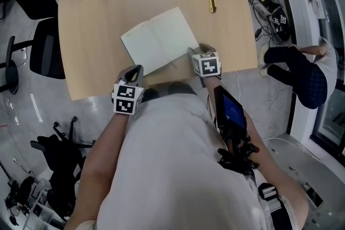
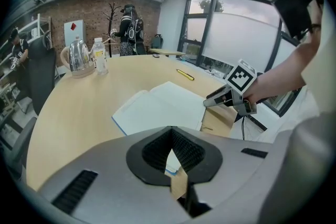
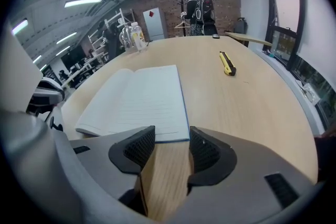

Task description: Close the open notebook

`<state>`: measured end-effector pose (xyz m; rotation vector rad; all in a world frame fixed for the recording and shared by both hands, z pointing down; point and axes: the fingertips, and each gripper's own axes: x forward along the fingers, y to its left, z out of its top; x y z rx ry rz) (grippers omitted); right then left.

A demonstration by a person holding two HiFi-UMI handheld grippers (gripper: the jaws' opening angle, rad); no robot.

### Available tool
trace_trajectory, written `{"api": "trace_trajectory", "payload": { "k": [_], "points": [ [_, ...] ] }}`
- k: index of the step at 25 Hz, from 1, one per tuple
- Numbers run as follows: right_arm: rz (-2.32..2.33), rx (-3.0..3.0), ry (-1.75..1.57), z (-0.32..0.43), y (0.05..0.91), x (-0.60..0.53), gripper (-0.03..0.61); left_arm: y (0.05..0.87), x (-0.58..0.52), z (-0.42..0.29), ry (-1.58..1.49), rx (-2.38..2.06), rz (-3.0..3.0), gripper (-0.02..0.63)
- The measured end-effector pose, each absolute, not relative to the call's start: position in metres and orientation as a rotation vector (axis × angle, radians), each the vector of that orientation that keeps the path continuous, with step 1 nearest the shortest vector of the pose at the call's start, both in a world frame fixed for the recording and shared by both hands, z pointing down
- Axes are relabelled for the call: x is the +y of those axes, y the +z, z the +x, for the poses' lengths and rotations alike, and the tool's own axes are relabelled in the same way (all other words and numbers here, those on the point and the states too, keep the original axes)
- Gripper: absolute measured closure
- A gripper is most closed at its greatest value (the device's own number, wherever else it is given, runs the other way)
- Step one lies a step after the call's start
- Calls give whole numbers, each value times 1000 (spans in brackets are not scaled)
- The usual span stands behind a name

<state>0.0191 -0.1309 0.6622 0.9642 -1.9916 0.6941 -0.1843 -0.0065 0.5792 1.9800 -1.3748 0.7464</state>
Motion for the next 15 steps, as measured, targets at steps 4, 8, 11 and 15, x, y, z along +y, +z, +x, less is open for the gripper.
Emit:
{"api": "trace_trajectory", "payload": {
  "k": [4,8,11,15],
  "points": [
    [924,-1959,659,17,659,-129,385,578,-4,-188,742,-1372,1981,611],
    [916,-1969,642,13,658,-127,468,575,-7,-190,741,-1371,1993,611],
    [921,-2037,663,8,650,-126,502,572,-9,-194,738,-1376,1997,611],
    [897,-2178,650,-6,619,-121,523,571,-9,-199,724,-1382,1996,611]
  ]
}}
